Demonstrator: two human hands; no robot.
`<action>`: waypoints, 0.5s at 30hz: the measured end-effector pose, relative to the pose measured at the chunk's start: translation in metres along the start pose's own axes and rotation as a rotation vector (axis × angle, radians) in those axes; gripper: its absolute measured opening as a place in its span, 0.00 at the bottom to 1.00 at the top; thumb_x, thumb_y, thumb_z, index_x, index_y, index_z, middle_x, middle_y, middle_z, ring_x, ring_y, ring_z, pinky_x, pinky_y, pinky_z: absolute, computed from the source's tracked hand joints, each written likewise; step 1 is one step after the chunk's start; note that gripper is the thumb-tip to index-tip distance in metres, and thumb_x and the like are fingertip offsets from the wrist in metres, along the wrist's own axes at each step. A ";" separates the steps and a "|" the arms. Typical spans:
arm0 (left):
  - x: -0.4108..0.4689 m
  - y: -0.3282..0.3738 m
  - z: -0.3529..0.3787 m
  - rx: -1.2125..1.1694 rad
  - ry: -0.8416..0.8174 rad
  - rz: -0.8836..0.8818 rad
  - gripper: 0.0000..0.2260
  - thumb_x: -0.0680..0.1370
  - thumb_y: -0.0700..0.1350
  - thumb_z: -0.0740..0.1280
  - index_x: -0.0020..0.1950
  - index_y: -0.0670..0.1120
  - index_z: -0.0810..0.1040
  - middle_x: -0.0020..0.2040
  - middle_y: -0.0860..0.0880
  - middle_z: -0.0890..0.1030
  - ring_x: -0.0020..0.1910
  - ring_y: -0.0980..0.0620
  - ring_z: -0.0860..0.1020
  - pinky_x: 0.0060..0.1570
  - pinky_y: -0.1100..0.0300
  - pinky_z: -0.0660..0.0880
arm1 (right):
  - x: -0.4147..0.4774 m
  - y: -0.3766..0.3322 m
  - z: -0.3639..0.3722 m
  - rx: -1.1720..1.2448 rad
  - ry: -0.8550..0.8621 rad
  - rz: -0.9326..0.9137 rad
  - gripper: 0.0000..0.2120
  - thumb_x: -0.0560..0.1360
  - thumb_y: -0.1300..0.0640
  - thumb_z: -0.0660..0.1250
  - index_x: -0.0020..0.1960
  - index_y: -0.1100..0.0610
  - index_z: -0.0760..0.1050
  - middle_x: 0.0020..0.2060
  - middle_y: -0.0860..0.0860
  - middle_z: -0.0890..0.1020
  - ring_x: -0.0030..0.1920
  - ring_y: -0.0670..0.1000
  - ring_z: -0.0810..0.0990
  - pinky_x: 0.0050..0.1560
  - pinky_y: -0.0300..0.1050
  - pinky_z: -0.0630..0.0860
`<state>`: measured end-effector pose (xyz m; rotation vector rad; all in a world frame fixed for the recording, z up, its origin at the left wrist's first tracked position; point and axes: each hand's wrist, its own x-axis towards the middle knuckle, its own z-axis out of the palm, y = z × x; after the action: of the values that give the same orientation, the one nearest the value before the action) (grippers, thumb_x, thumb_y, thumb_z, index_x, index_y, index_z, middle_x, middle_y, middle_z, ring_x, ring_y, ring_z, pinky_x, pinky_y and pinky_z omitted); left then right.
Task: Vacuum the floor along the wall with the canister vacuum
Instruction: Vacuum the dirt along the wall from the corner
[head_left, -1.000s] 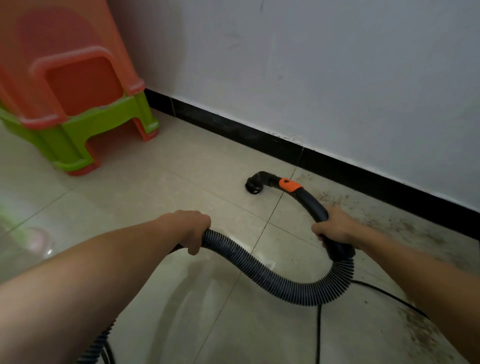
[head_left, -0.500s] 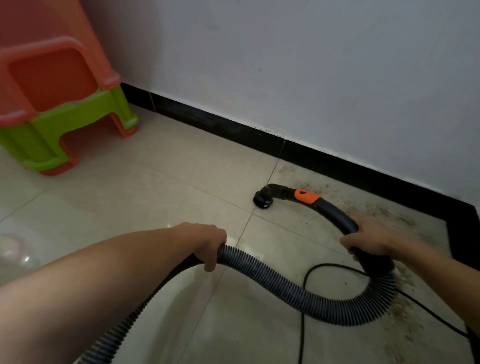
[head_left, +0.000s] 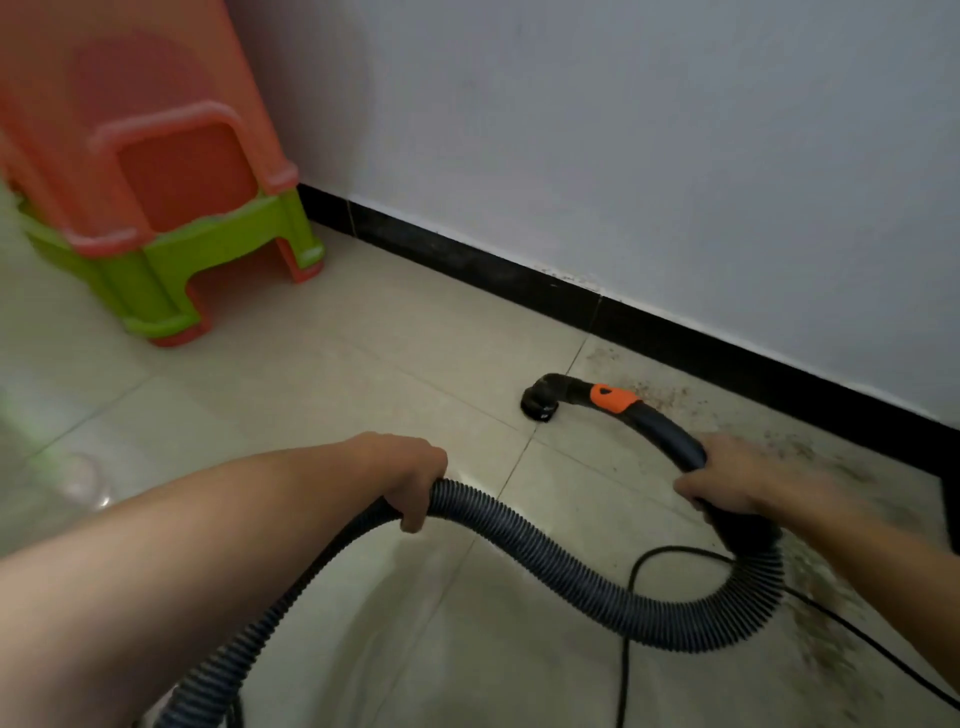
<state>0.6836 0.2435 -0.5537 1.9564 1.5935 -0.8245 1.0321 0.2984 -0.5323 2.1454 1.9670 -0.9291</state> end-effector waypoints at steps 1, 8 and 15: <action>-0.004 -0.011 0.001 -0.002 0.013 -0.028 0.17 0.64 0.49 0.76 0.46 0.51 0.72 0.40 0.51 0.75 0.41 0.49 0.78 0.38 0.54 0.75 | 0.005 -0.008 0.009 -0.003 0.023 -0.042 0.11 0.67 0.60 0.73 0.47 0.56 0.75 0.31 0.54 0.84 0.32 0.53 0.84 0.33 0.46 0.81; -0.009 -0.033 0.015 0.031 -0.020 -0.088 0.16 0.63 0.48 0.76 0.40 0.53 0.70 0.40 0.52 0.76 0.42 0.49 0.79 0.42 0.53 0.78 | 0.017 -0.030 0.033 0.060 -0.175 -0.129 0.13 0.68 0.59 0.72 0.50 0.54 0.73 0.36 0.56 0.84 0.33 0.54 0.84 0.38 0.52 0.84; 0.019 -0.007 -0.005 0.018 0.077 -0.013 0.18 0.66 0.50 0.75 0.47 0.51 0.69 0.39 0.52 0.72 0.39 0.50 0.75 0.37 0.57 0.73 | 0.035 -0.025 0.027 -0.397 0.232 -0.117 0.15 0.71 0.46 0.69 0.52 0.48 0.66 0.37 0.48 0.76 0.35 0.48 0.78 0.37 0.47 0.79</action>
<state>0.6797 0.2617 -0.5639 2.0143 1.6496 -0.7799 0.9982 0.3210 -0.5632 1.9971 2.1747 -0.2694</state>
